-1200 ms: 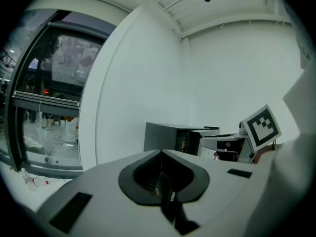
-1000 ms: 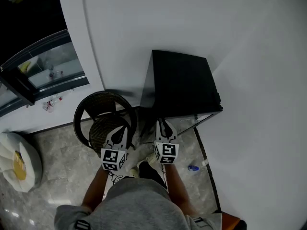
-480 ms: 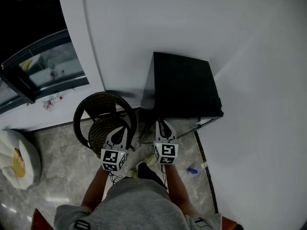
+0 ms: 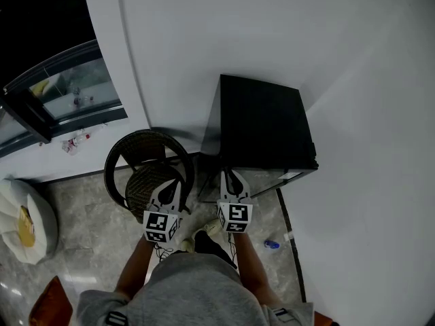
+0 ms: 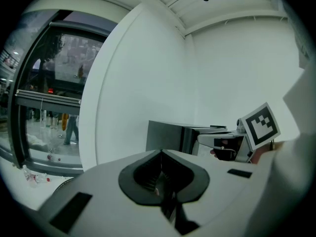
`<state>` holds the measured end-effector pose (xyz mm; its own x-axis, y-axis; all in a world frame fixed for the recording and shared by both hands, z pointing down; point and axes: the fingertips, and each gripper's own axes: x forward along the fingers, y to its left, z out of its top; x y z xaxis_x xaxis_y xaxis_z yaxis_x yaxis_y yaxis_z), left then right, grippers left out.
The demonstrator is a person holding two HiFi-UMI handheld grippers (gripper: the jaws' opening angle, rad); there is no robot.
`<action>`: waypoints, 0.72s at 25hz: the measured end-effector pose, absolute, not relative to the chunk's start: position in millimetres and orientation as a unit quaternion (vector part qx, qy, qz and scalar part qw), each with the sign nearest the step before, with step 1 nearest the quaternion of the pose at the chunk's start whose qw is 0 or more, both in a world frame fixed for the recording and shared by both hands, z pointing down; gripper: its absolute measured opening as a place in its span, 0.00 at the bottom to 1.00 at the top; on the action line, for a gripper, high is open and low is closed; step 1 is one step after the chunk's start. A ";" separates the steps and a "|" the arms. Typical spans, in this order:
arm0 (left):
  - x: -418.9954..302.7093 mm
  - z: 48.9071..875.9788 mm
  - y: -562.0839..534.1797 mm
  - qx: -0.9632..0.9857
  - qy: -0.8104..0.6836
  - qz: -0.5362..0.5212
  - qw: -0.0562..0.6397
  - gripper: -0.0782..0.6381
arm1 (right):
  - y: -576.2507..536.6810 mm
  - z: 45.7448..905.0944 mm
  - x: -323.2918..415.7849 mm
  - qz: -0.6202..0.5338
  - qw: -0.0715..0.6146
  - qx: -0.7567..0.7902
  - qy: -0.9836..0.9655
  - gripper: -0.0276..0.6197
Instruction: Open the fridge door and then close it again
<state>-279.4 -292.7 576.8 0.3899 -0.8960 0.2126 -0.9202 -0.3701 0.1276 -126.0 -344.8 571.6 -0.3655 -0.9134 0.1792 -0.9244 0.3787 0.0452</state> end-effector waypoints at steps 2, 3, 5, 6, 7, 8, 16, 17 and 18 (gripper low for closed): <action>-279.9 576.9 -293.4 0.825 -0.552 0.053 0.113 0.12 | -345.3 571.5 -126.1 0.031 0.085 0.555 -0.827 0.15; -279.7 577.2 -293.9 0.824 -0.552 0.054 0.113 0.12 | -345.6 571.7 -126.2 0.032 0.084 0.553 -0.828 0.14; -279.2 577.3 -294.4 0.824 -0.552 0.055 0.112 0.12 | -345.7 572.4 -126.3 0.036 0.082 0.547 -0.832 0.15; -279.0 576.7 -294.0 0.824 -0.552 0.055 0.111 0.12 | -345.2 572.5 -126.3 0.038 0.082 0.544 -0.834 0.15; -278.7 575.8 -293.2 0.825 -0.552 0.055 0.111 0.12 | -344.3 572.1 -125.7 0.039 0.082 0.542 -0.835 0.15; -278.3 574.8 -292.2 0.825 -0.551 0.054 0.110 0.12 | -343.1 571.2 -124.4 0.039 0.083 0.541 -0.836 0.15; -264.5 564.3 -285.7 0.835 -0.539 0.049 0.098 0.12 | -323.4 560.2 -105.0 0.025 0.082 0.544 -0.835 0.15; -261.5 563.2 -284.5 0.838 -0.535 0.050 0.097 0.12 | -320.4 557.6 -102.5 0.022 0.081 0.545 -0.834 0.15; -258.6 561.8 -283.2 0.840 -0.531 0.051 0.095 0.12 | -317.3 554.9 -100.0 0.019 0.080 0.546 -0.834 0.15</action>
